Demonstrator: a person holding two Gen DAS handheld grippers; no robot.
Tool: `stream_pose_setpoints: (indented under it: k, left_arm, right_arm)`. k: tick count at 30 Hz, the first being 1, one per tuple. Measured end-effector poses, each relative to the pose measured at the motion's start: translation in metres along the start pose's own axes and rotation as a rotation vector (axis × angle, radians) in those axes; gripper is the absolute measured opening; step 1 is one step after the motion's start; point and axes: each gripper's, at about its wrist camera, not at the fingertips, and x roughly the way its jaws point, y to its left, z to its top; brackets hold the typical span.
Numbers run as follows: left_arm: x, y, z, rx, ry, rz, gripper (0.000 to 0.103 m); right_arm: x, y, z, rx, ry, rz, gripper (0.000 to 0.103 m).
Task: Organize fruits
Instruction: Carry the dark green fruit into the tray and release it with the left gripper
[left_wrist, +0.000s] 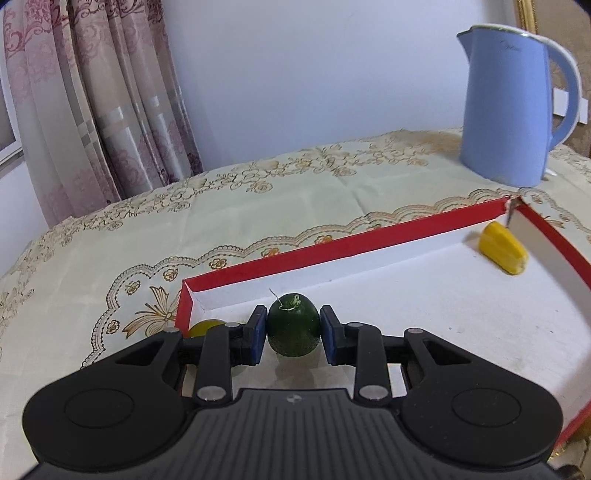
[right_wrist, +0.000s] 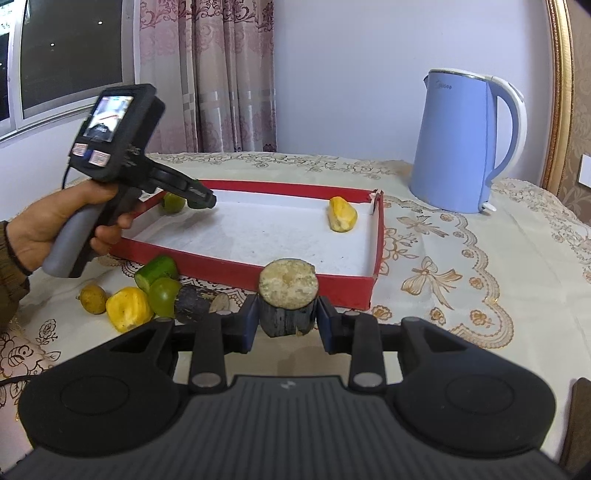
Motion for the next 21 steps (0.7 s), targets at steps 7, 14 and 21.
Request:
stream_pose_setpoints:
  k: [7,14,21]
  left_arm:
    - [0.008,0.000,0.000,-0.011,0.025,0.025,0.030]
    - [0.003,-0.001,0.002,-0.018,0.010,0.032,0.054]
    - [-0.019,-0.012,0.002,0.035,-0.056,0.067,0.073]
  right_arm:
    - [0.001,-0.001,-0.002,0.009,0.002,0.007,0.031]
    - [0.002,0.001,-0.003,0.007,0.002,0.015,0.031]
    - [0.002,0.001,-0.002,0.012,-0.008,0.013,0.031]
